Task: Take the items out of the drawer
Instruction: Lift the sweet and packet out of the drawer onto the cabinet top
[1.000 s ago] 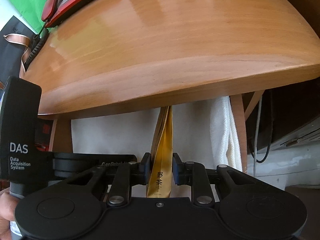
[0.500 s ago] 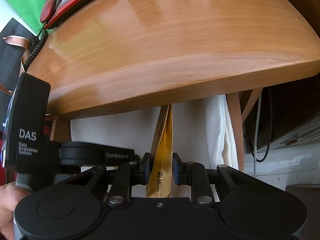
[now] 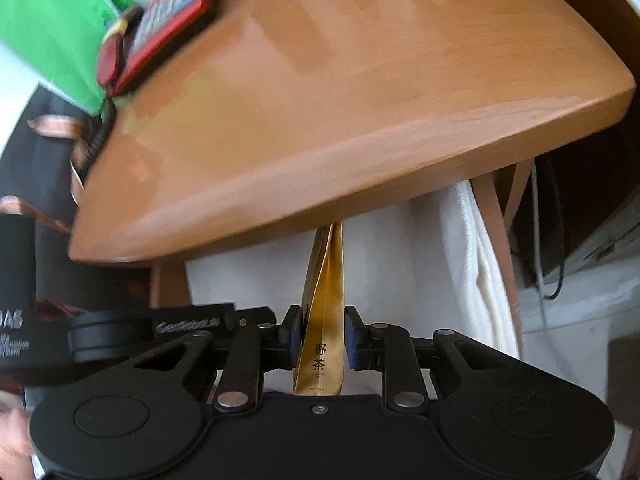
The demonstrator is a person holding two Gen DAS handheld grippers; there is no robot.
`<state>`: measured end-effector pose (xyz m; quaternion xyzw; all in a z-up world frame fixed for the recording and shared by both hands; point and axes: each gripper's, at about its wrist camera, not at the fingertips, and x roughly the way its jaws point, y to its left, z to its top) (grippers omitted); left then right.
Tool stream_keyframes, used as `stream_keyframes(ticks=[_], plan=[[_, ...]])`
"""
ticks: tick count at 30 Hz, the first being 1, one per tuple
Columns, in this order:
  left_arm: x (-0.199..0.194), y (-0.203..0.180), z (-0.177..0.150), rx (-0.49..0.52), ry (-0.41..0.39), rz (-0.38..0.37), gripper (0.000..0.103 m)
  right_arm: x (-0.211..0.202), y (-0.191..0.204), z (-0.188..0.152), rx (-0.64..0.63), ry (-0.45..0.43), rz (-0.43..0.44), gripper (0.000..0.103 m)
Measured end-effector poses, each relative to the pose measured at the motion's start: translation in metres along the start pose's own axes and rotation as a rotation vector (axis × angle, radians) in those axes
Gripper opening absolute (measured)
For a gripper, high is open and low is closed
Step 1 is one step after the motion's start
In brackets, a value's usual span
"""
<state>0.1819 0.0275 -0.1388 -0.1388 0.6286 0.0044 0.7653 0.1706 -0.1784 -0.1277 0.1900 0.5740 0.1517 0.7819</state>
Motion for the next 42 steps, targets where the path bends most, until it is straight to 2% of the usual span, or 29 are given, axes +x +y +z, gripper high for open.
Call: stream_keyframes(ticks=[4,8,10,16,19,21,23,25,28,32,42], plan=[[-0.021,0.005,-0.005,0.011,-0.022,0.0,0.039,-0.006,-0.003,-0.001,0.094,-0.004,0.04,0.02],[-0.034,0.007,-0.016,0.01,-0.035,-0.006,0.039,-0.012,-0.015,-0.002,0.247,-0.009,0.111,0.02],[-0.038,0.004,-0.01,0.009,-0.041,-0.008,0.039,-0.012,-0.022,-0.003,0.317,-0.004,0.143,0.02],[-0.05,0.013,-0.012,0.034,-0.057,-0.013,0.039,-0.016,-0.033,-0.013,0.413,0.018,0.209,0.02],[-0.062,0.016,-0.016,0.041,-0.066,-0.018,0.039,-0.024,-0.036,-0.019,0.402,0.024,0.22,0.02],[-0.046,0.025,-0.031,0.043,-0.076,-0.021,0.039,-0.031,-0.035,-0.023,0.381,0.024,0.222,0.02],[-0.045,0.035,-0.032,0.044,-0.082,-0.027,0.039,-0.038,-0.034,-0.026,0.36,0.025,0.226,0.02],[-0.075,0.005,-0.04,0.048,-0.09,-0.031,0.039,-0.045,-0.033,-0.029,0.341,0.023,0.232,0.02],[-0.076,-0.014,-0.018,0.057,-0.098,-0.033,0.039,-0.056,-0.03,-0.033,0.311,0.013,0.24,0.02],[-0.092,-0.015,-0.025,0.07,-0.113,-0.041,0.039,-0.067,-0.024,-0.037,0.253,0.007,0.241,0.021],[-0.106,-0.018,-0.02,0.085,-0.147,-0.059,0.039,-0.095,0.006,-0.025,0.049,-0.093,0.166,0.021]])
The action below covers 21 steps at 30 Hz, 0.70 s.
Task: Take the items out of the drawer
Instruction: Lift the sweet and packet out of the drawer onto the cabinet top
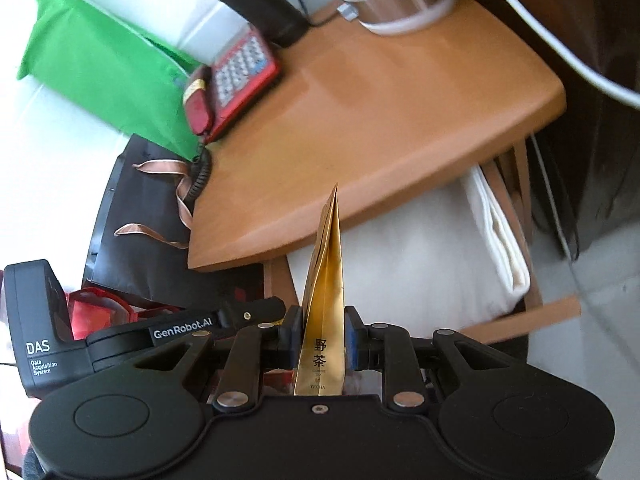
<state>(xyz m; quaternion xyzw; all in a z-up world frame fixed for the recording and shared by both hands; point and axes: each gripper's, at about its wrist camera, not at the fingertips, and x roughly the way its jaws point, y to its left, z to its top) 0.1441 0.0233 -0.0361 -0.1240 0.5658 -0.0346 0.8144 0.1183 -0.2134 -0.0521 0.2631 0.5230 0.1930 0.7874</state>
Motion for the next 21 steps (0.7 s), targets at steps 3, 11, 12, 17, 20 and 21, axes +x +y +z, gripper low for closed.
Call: stream_keyframes(ticks=[3,11,12,17,20,21], plan=[[-0.006,-0.002,0.005,0.002,-0.026,-0.008,0.039,-0.004,0.009,0.008,-0.055,-0.038,-0.021,0.021],[-0.02,-0.012,0.04,0.022,-0.133,-0.022,0.039,0.006,0.031,0.041,-0.18,-0.135,-0.089,0.021],[-0.02,-0.014,0.046,0.025,-0.148,-0.023,0.039,0.009,0.034,0.046,-0.196,-0.147,-0.098,0.021],[-0.014,-0.022,0.078,0.026,-0.204,-0.033,0.039,0.027,0.038,0.074,-0.214,-0.174,-0.089,0.021],[-0.006,-0.026,0.095,0.023,-0.226,-0.038,0.039,0.04,0.039,0.087,-0.223,-0.175,-0.086,0.021],[-0.002,-0.027,0.1,0.024,-0.232,-0.035,0.039,0.044,0.039,0.091,-0.227,-0.175,-0.085,0.021]])
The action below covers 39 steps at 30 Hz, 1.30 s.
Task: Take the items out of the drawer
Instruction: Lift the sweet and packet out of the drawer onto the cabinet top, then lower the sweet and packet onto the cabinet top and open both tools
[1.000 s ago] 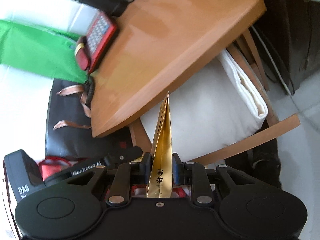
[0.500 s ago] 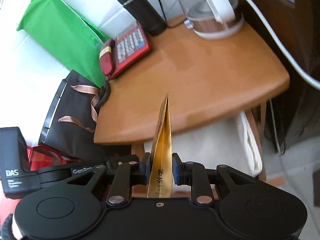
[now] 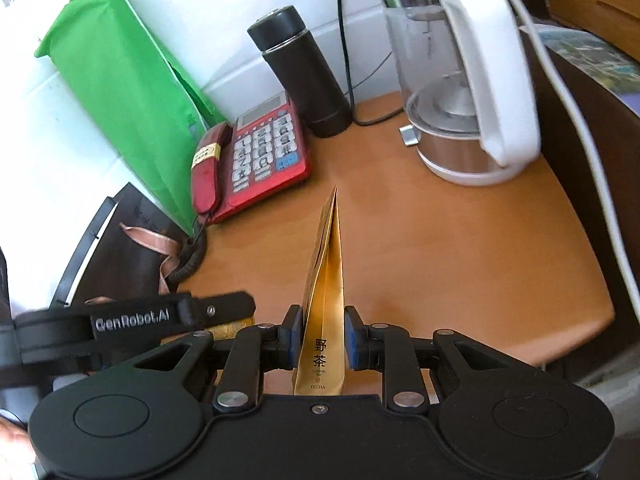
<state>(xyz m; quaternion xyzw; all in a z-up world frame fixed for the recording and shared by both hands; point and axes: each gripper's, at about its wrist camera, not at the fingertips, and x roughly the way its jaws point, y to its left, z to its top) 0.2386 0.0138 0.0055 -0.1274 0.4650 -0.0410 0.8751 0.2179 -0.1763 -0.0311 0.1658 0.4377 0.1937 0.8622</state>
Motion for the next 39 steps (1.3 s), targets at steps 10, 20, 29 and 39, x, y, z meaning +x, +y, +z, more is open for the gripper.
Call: stream_keyframes(ticks=[10,20,29,39], plan=[[0.049,0.0,0.014,0.0,0.016,0.029,0.04,0.035,-0.017,0.016,-0.029,0.016,0.017,0.024],[0.069,-0.004,0.008,0.01,0.031,0.055,0.04,0.031,-0.032,0.012,-0.087,-0.017,-0.089,0.042],[0.063,-0.003,0.007,0.016,0.027,0.083,0.054,0.012,-0.028,0.01,-0.12,-0.052,-0.106,0.046],[0.049,0.007,0.005,-0.004,0.018,0.087,0.059,-0.011,-0.018,-0.005,-0.175,-0.063,-0.112,0.053]])
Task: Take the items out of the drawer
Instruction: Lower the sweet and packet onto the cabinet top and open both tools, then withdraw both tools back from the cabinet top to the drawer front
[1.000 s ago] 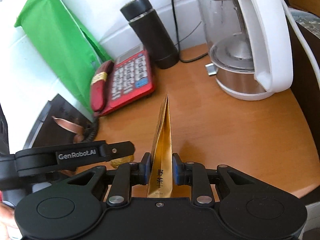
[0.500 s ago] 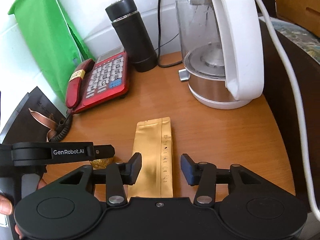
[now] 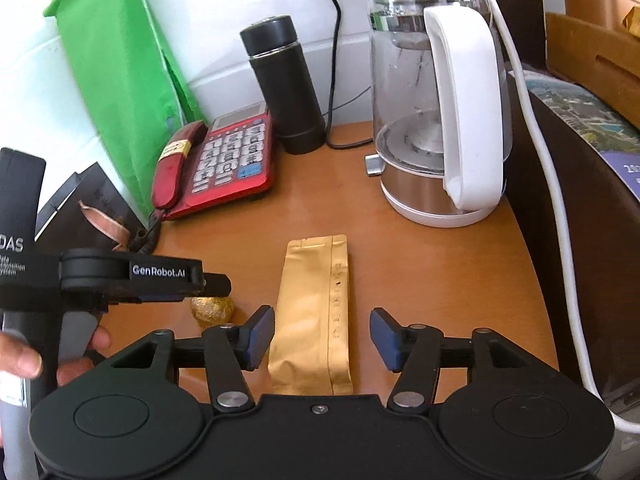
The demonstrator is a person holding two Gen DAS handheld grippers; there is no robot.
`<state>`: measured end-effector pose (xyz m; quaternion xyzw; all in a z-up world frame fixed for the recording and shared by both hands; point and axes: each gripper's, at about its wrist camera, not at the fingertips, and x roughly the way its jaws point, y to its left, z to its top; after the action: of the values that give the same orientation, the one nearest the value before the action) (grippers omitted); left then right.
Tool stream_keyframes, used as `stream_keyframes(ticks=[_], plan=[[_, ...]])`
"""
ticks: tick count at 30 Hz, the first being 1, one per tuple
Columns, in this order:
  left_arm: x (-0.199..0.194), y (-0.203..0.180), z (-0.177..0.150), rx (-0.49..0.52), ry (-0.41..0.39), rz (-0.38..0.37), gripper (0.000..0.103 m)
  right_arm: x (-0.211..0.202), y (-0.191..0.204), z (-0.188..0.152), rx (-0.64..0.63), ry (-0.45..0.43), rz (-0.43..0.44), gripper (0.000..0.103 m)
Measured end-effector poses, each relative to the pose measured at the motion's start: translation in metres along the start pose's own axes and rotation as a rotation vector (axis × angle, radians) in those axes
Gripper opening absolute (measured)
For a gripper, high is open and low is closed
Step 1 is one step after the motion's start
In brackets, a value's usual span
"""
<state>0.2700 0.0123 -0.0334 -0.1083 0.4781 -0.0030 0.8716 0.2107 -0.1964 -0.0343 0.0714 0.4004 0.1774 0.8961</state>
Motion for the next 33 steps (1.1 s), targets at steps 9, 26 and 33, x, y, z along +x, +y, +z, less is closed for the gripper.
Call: stream_keyframes(ticks=[9,26,33], plan=[[-0.028,0.005,-0.02,0.013,-0.012,0.0,0.059,-0.023,0.019,-0.02,-0.061,0.021,-0.002,0.053],[-0.085,0.002,-0.091,0.047,0.014,0.014,0.063,-0.062,0.05,-0.07,-0.125,0.063,-0.077,0.057],[-0.101,0.005,-0.125,0.069,0.028,0.014,0.065,-0.07,0.058,-0.1,-0.14,0.096,-0.108,0.057]])
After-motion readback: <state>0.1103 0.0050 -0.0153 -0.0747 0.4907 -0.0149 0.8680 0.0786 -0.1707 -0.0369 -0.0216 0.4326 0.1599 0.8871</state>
